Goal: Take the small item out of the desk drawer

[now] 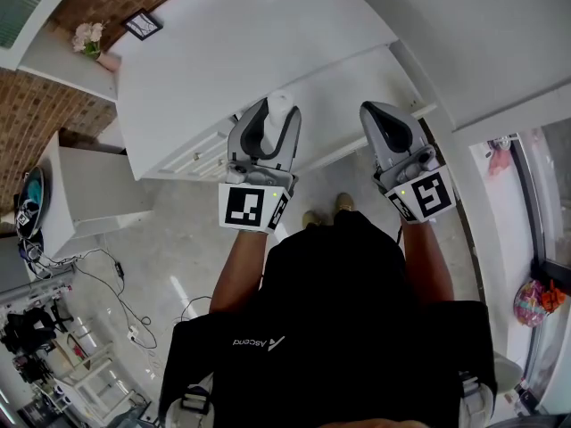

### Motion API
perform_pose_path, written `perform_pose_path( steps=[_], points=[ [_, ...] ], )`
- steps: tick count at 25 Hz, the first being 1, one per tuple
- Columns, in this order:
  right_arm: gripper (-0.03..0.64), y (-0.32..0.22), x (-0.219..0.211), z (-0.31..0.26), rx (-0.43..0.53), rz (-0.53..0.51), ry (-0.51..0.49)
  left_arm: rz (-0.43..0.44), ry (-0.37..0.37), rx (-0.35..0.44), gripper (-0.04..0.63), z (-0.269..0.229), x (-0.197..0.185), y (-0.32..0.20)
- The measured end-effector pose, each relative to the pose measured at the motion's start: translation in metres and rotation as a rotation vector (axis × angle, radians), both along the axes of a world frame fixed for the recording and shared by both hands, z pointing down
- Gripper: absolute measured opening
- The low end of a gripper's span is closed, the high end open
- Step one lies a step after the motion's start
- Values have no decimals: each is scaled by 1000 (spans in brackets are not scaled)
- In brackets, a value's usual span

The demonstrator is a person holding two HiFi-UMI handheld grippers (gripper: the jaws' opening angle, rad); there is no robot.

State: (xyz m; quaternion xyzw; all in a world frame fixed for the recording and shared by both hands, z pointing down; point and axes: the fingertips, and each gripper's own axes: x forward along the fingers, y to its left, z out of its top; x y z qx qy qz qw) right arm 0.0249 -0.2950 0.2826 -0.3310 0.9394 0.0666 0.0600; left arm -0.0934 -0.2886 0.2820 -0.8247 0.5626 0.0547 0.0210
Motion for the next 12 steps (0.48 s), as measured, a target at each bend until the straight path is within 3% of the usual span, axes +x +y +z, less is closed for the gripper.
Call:
perform_pose_path(
  steps=[12],
  points=[
    [-2,-3,-4,8,-9,-9,4,4,-8,-10,169,7,-1,-3]
  ],
)
